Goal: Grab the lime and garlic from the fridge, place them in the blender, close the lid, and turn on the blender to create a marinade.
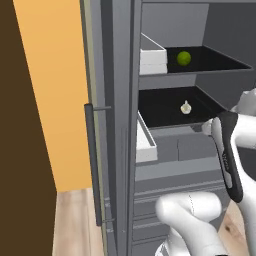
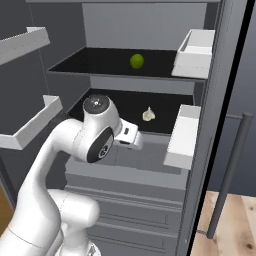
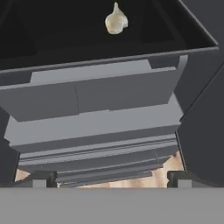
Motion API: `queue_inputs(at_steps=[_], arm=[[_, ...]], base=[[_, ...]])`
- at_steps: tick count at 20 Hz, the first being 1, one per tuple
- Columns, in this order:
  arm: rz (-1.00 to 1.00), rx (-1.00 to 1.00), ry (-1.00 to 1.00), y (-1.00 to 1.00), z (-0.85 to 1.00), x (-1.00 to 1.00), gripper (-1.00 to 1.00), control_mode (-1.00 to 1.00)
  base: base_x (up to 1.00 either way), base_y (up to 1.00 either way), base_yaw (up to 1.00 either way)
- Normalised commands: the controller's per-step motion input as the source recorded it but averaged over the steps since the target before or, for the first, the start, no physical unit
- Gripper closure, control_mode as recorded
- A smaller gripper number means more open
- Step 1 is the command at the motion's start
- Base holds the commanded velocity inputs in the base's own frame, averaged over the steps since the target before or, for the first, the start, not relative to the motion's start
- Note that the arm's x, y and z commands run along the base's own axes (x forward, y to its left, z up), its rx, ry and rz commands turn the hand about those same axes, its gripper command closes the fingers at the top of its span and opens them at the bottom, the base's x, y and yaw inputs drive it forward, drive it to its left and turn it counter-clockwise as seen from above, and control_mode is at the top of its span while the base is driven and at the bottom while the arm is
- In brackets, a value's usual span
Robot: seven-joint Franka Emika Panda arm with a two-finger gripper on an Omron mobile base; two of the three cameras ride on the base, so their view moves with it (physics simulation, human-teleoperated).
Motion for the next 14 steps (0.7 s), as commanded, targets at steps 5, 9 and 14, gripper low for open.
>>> queue_inputs(at_steps=[5, 9, 14], arm=[[-0.11, -0.12, 0.00, -1.00, 0.00, 0.08, -1.00, -1.00], [-0.06, -0.05, 0.00, -1.00, -0.01, 0.04, -1.00, -1.00], [-0.01, -0.02, 0.00, -1.00, -0.02, 0.01, -1.00, -1.00]], base=[[0.00, 0.00, 0.00], [0.00, 0.00, 0.00], [0.00, 0.00, 0.00]])
